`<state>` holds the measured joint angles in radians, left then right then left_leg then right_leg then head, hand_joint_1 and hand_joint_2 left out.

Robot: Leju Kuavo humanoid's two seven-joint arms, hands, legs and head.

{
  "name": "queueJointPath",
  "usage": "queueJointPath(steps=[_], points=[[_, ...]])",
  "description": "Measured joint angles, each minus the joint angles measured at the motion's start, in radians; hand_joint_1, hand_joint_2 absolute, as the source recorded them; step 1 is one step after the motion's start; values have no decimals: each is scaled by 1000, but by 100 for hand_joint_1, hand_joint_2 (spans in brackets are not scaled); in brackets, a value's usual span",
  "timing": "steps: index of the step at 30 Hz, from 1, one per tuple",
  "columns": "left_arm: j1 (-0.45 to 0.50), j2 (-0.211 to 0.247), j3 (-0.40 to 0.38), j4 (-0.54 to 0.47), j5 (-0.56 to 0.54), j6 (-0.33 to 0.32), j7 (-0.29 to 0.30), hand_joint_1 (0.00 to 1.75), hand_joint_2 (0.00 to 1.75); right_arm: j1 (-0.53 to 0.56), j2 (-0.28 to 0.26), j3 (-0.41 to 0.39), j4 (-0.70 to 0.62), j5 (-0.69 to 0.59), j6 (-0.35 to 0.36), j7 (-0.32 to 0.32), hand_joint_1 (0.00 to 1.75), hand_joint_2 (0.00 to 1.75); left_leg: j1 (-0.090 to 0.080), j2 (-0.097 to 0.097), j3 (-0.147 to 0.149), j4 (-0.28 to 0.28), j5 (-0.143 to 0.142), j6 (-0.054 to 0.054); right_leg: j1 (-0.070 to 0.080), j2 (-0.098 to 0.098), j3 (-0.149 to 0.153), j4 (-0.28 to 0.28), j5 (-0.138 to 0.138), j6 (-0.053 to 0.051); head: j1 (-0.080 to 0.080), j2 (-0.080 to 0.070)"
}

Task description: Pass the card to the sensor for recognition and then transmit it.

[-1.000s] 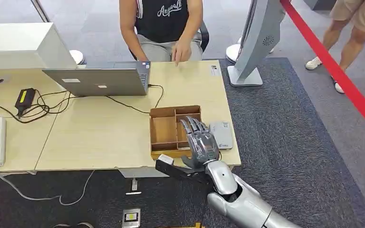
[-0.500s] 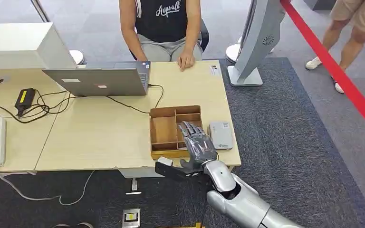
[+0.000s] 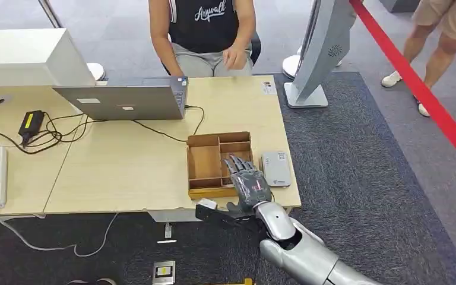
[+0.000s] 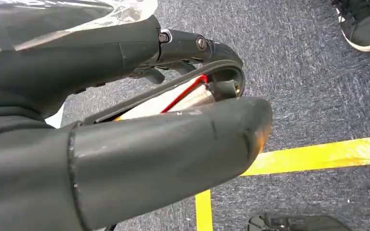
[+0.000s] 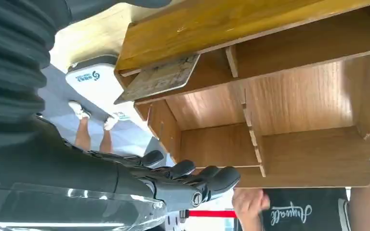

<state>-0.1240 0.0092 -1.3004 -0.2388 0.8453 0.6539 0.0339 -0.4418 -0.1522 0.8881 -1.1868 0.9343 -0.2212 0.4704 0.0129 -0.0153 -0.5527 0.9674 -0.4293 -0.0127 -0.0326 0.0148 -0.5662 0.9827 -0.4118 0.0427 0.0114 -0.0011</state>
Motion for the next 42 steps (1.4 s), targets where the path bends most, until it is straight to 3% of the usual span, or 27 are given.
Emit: queueJointPath(steps=[22,23,24,25,26,36,42], points=[[0,0,0,0,-2,5,-11,0,0,8,-35,-14,0,-3,-28,32,0,175,0,0,0,0,0,0,0,0,0,0,0,0,0,0],[0,0,0,0,-2,5,-11,0,0,9,-35,-14,0,-4,-28,32,7,175,0,0,0,0,0,0,0,0,0,0,0,0,0,0],[0,0,0,0,-2,5,-11,0,0,10,-35,-14,-1,-5,-29,32,98,175,0,0,0,0,0,0,0,0,0,0,0,0,0,0],[0,0,0,0,-2,5,-10,0,0,12,-35,-14,0,-5,-29,32,147,175,0,0,0,0,0,0,0,0,0,0,0,0,0,0],[0,0,0,0,-2,5,-9,0,0,12,-35,-14,0,-6,-28,32,157,175,0,0,0,0,0,0,0,0,0,0,0,0,0,0],[0,0,0,0,-8,5,-14,0,0,13,-32,-12,0,-8,-25,31,175,175,0,0,0,0,0,0,0,0,0,0,0,0,0,0],[0,0,0,0,-13,5,-14,0,0,10,-24,-11,0,-22,-15,21,157,175,0,0,0,0,0,0,0,0,0,0,0,0,0,0]])
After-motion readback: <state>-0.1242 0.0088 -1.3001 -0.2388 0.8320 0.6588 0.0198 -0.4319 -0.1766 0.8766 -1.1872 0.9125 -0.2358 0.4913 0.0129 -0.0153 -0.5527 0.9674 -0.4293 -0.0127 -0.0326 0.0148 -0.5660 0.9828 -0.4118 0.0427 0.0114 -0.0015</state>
